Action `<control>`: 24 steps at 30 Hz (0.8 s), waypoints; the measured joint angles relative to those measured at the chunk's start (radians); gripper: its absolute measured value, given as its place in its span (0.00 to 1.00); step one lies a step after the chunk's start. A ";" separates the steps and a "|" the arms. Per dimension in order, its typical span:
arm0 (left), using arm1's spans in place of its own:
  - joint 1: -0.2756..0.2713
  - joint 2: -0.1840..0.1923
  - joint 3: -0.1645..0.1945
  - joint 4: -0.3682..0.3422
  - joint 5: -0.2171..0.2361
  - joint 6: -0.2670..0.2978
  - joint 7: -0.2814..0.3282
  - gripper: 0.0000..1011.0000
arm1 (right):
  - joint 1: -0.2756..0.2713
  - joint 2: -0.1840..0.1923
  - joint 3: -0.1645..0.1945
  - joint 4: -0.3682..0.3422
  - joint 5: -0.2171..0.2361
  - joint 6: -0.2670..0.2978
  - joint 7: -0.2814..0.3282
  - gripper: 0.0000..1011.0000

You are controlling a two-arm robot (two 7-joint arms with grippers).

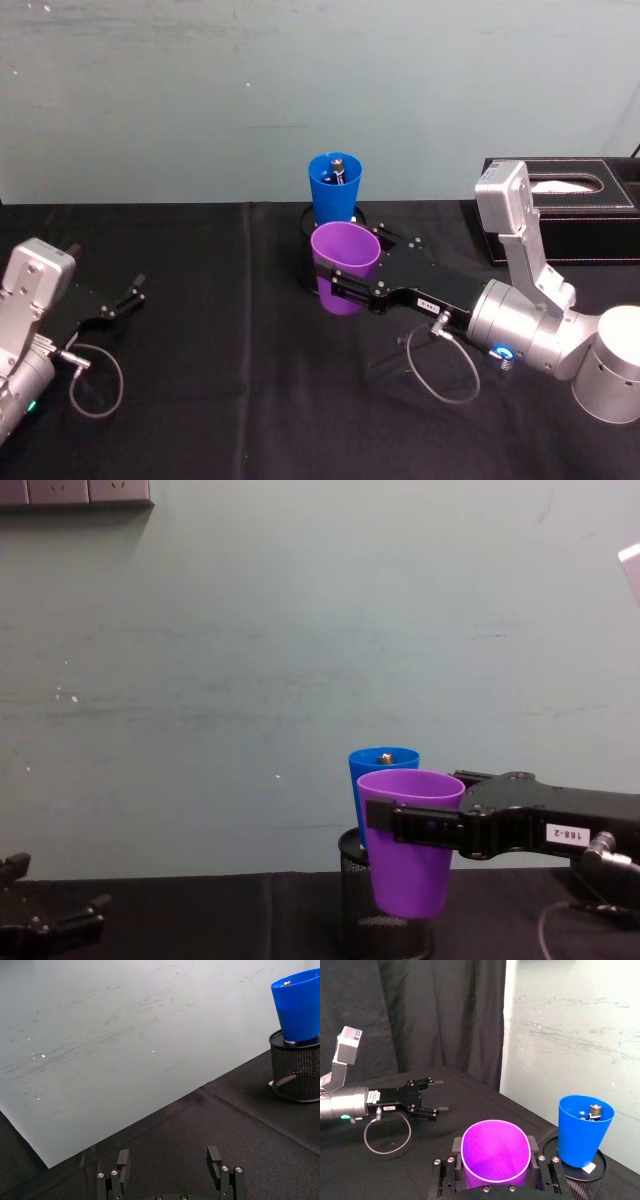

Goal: Pick up one cup with a gripper and tap it against the other cup.

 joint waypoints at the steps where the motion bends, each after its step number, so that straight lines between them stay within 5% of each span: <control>1: 0.000 0.000 0.000 0.000 0.000 0.000 0.000 0.99 | 0.000 0.000 0.000 0.000 0.000 0.000 0.000 0.73; 24: 0.000 0.000 0.000 0.000 0.000 0.000 0.000 0.99 | 0.000 0.000 0.000 0.000 0.000 0.000 0.000 0.73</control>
